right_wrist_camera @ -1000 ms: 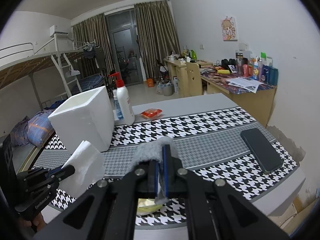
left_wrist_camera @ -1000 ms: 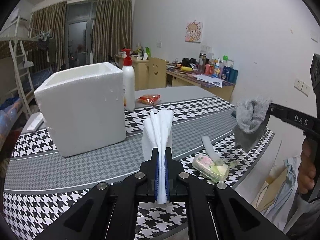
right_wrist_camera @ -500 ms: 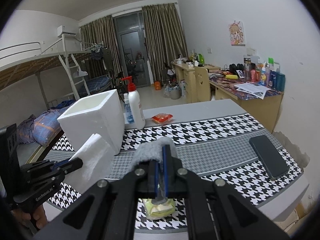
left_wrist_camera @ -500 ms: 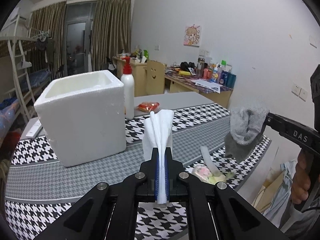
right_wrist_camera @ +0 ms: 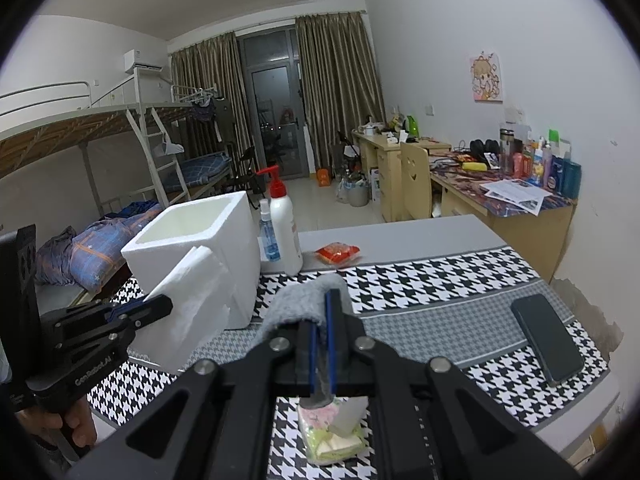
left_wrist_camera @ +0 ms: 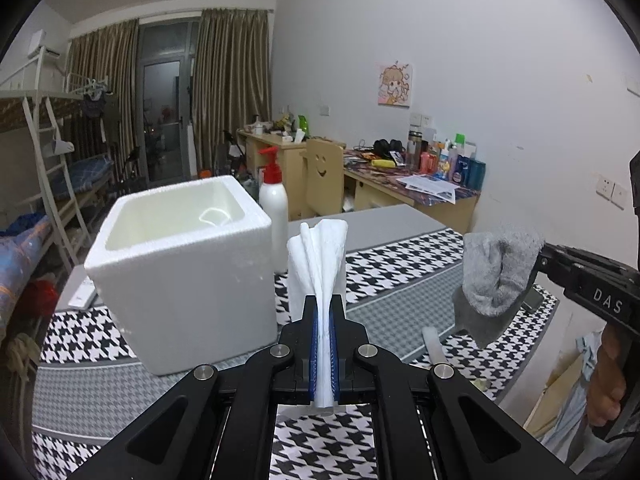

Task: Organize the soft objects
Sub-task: 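Lift the white tissues with the left gripper while the right gripper lifts the grey sock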

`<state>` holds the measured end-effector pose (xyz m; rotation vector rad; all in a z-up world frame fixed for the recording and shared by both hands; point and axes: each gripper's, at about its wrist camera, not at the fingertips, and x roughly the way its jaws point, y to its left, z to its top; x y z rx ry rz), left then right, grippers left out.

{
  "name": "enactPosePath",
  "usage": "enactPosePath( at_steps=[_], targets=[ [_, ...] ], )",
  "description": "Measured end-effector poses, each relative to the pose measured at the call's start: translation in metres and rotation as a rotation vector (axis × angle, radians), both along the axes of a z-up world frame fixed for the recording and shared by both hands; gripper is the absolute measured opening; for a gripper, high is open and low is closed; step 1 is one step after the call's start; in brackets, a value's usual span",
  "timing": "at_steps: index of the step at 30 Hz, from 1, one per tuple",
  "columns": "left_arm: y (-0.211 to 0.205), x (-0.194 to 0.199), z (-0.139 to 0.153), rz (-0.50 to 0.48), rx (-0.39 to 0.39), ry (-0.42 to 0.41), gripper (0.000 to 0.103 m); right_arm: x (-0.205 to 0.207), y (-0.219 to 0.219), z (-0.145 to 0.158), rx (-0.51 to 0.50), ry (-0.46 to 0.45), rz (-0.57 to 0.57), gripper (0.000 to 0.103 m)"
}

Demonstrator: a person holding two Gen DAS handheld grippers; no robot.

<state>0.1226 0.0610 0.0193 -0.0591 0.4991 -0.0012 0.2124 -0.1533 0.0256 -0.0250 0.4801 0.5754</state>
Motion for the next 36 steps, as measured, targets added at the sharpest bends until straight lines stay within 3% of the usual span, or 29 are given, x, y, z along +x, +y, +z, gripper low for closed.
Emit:
enactPosePath(
  at_steps=[17, 36],
  targets=[
    [0.002, 0.022, 0.041, -0.033, 0.014, -0.052, 0.005, 0.01, 0.017, 0.023, 0.004, -0.036, 0.023, 0.007],
    [0.026, 0.039, 0.073, 0.038, 0.032, -0.121, 0.005, 0.024, 0.049, 0.056, 0.019, -0.093, 0.047, 0.007]
  ],
)
